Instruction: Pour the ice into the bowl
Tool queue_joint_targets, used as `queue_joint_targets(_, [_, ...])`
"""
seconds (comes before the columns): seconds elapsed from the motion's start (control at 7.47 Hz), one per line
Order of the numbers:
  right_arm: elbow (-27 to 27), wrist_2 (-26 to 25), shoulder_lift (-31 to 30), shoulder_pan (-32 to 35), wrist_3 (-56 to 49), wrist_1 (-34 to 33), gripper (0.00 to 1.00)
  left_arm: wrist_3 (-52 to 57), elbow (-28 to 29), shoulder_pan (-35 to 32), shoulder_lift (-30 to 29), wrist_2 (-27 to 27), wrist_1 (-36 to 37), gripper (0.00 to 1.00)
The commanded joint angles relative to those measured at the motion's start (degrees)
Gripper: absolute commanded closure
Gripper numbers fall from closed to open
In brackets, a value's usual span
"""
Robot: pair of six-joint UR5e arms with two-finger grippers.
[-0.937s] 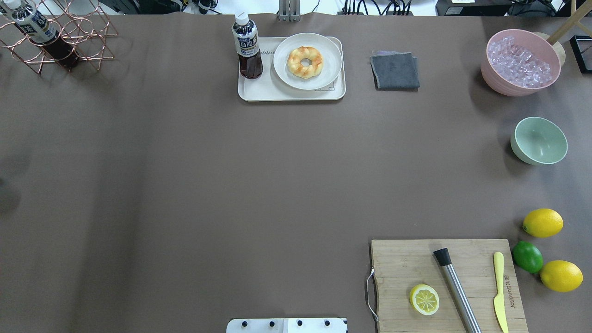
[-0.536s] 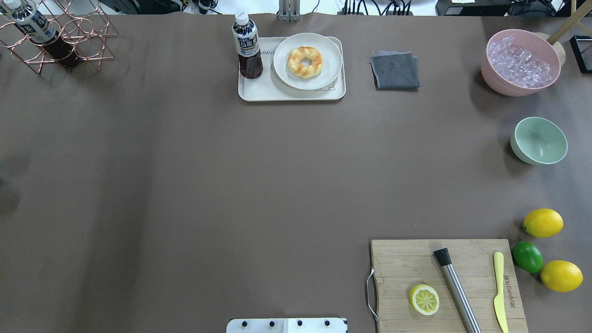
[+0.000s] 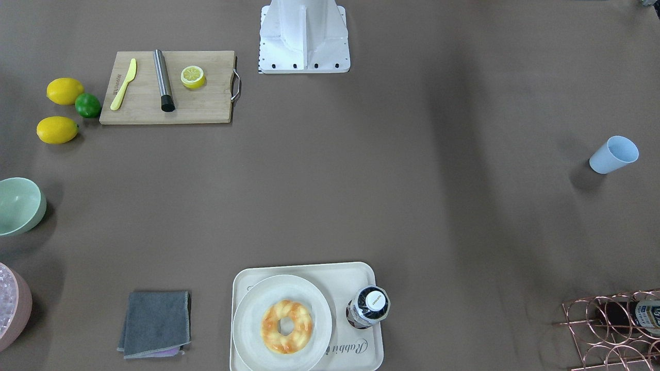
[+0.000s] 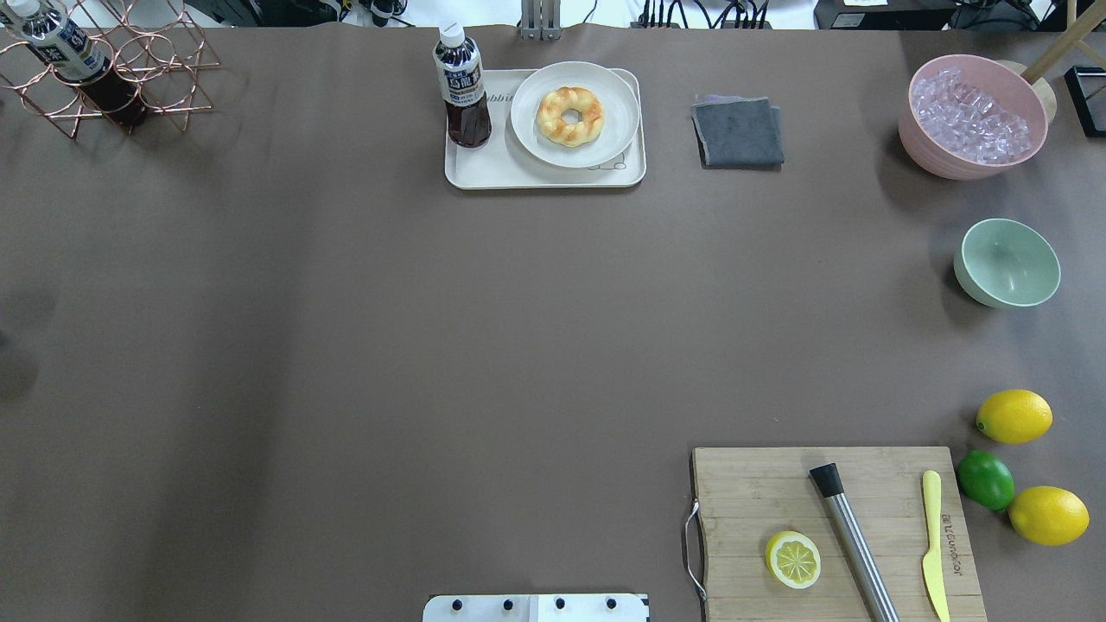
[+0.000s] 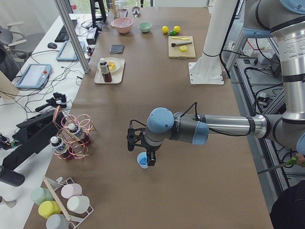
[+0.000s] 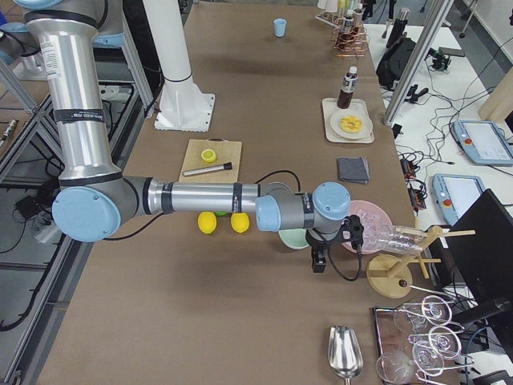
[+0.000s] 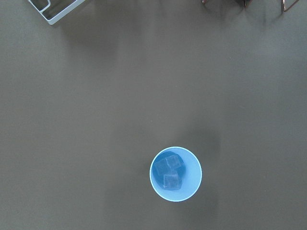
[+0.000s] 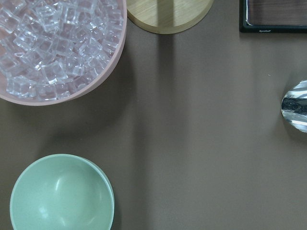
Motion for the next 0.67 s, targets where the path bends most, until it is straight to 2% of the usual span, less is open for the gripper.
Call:
queue_joint_targets(0.0, [-0.65,-0.78,0.17,-1.07,1.29,0.17,0.01,0.06,0.67,3.50,-1.97,2.99,-0.45,0.03])
queue_joint_targets(0.27, [-0.74,-1.40,0.95,-4.49,3.93,0.52,0.01,-2.29,-0.03,3.43,-3.10,4.07,-0.54,0.03])
queue_joint_targets(0.54, [-2.31,-3.15,4.11,-8.18,7.53,0.70,0.01,-13.23,-1.88,3.51,-3.12,9.05,-5.25,0.03])
